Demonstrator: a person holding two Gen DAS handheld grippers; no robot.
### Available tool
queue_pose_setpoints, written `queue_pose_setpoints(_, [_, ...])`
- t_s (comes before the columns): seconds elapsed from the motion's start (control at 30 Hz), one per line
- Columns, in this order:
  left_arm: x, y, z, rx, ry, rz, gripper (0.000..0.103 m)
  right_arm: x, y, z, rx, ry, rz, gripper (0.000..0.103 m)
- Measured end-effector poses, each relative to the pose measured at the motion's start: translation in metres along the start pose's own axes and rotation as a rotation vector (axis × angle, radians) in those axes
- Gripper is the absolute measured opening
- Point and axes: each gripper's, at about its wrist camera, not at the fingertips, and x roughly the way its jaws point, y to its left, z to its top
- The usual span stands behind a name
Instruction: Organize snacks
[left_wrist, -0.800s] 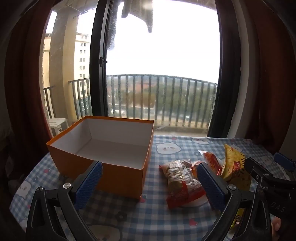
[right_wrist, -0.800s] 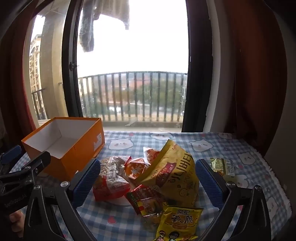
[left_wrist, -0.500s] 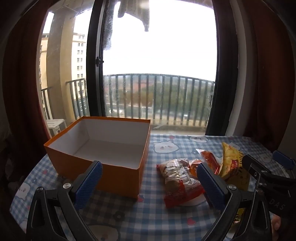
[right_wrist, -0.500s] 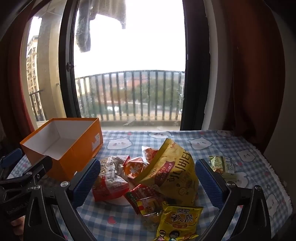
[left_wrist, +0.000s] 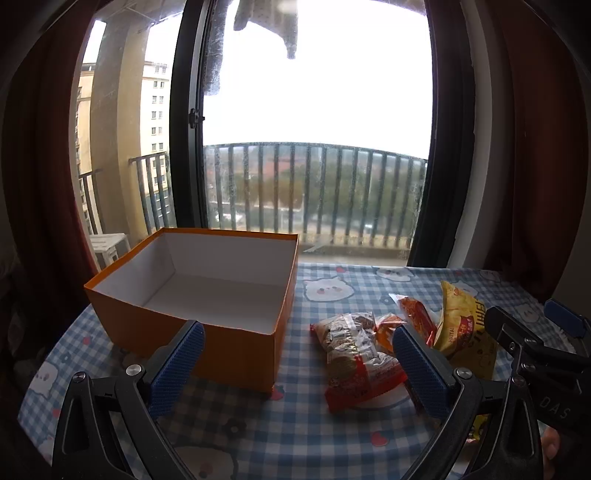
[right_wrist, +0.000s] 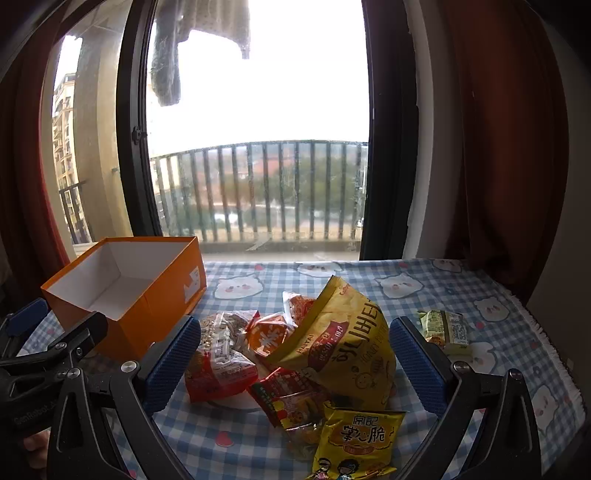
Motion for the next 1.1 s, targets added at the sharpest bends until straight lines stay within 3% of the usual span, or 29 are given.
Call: queue_pose_setpoints(1.1, [-0.0009,-0.0023,0.0005,0.012,-0.005,0.007,0.102,-0.0035,-0.0042,0.0025,0.038,-0.011,0.027,0.103])
